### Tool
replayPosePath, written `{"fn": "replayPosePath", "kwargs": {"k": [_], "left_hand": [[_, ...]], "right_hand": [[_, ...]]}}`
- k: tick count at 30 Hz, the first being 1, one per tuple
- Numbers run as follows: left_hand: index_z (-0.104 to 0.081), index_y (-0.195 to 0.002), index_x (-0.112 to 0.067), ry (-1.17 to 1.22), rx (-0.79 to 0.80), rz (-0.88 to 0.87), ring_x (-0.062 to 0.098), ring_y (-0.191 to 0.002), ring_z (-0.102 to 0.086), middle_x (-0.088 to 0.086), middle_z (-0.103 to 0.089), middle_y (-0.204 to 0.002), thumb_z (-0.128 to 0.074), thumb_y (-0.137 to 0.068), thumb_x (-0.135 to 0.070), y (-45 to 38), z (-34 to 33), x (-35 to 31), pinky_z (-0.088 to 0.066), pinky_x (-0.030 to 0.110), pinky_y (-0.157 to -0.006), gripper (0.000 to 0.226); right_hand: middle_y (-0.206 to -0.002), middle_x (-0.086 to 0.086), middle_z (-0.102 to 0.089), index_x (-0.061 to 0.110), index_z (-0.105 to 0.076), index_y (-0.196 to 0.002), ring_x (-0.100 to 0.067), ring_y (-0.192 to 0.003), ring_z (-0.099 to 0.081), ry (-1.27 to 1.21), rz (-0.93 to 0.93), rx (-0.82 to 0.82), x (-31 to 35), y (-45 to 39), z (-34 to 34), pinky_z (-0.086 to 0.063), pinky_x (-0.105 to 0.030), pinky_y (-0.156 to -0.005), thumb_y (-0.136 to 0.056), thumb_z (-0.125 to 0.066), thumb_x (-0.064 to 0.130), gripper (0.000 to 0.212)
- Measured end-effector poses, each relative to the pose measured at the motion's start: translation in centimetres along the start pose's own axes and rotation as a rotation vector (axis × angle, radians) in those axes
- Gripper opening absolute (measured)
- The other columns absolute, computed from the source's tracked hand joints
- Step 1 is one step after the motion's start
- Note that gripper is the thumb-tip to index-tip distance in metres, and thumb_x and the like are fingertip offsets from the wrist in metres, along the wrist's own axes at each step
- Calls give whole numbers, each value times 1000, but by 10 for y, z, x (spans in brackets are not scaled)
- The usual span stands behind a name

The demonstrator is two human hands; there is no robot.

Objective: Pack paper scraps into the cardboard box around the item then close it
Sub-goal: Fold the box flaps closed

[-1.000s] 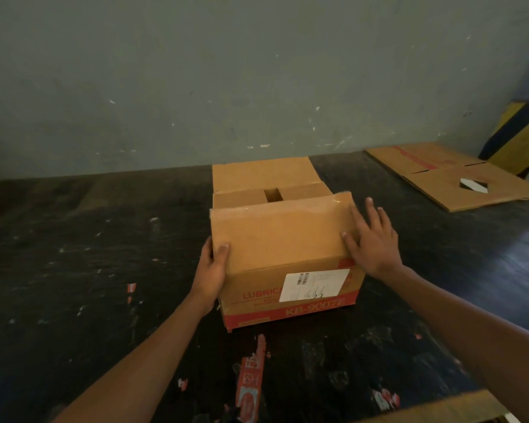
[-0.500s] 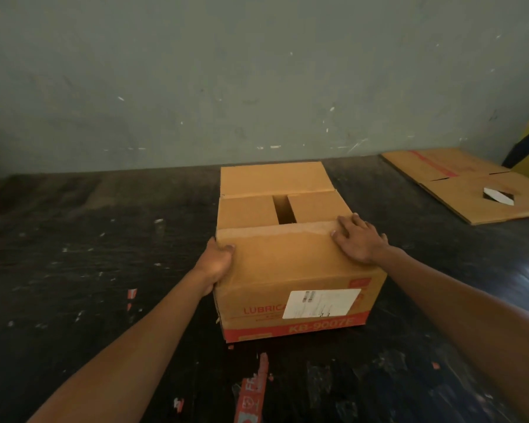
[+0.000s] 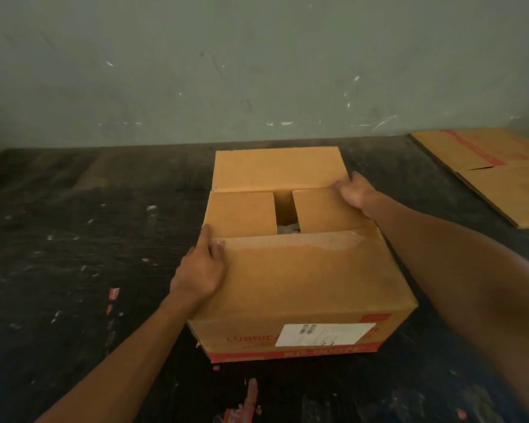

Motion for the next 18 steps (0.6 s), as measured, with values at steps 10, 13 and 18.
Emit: {"fn": "replayPosePath", "kwargs": {"k": [10,13,18], "left_hand": [[2,-152,-41,26,-6,32,36,-136,-39,8,-32,-157,-23,-100,-56,-1,-2,2,-29,57,-110,60],[4,-152,-41,106,-2,43,36,-137,-38,8,-32,-157,-27,-101,-53,2,0,0,-28,56,-111,61],[21,-146,-50,253,0,-7,37,-134,-42,10,-40,-152,-33,-101,-49,14,6,-9,-28,57,-111,69]], "right_hand": [[-114,-8,-66,21,-59,-120,-25,-99,-60,-716,-77,62,-5,-15,21,-48,-38,-74,-90,-16,71,72],[-118,-4,-66,22,-61,-120,-23,-112,-56,-752,-10,146,-15,1,27,-43,-45,-91,-90,-26,71,67],[-124,-2,-58,29,-69,-108,-27,-113,-52,-562,45,306,-46,45,27,-45,-41,-85,-96,-48,38,26]]}}
Point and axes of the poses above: each hand's wrist, its own y-axis away from the middle knuckle, its own z-axis out of the back of the hand, x = y × z, the point moved 6 cm from there along -y, towards the middle knuckle
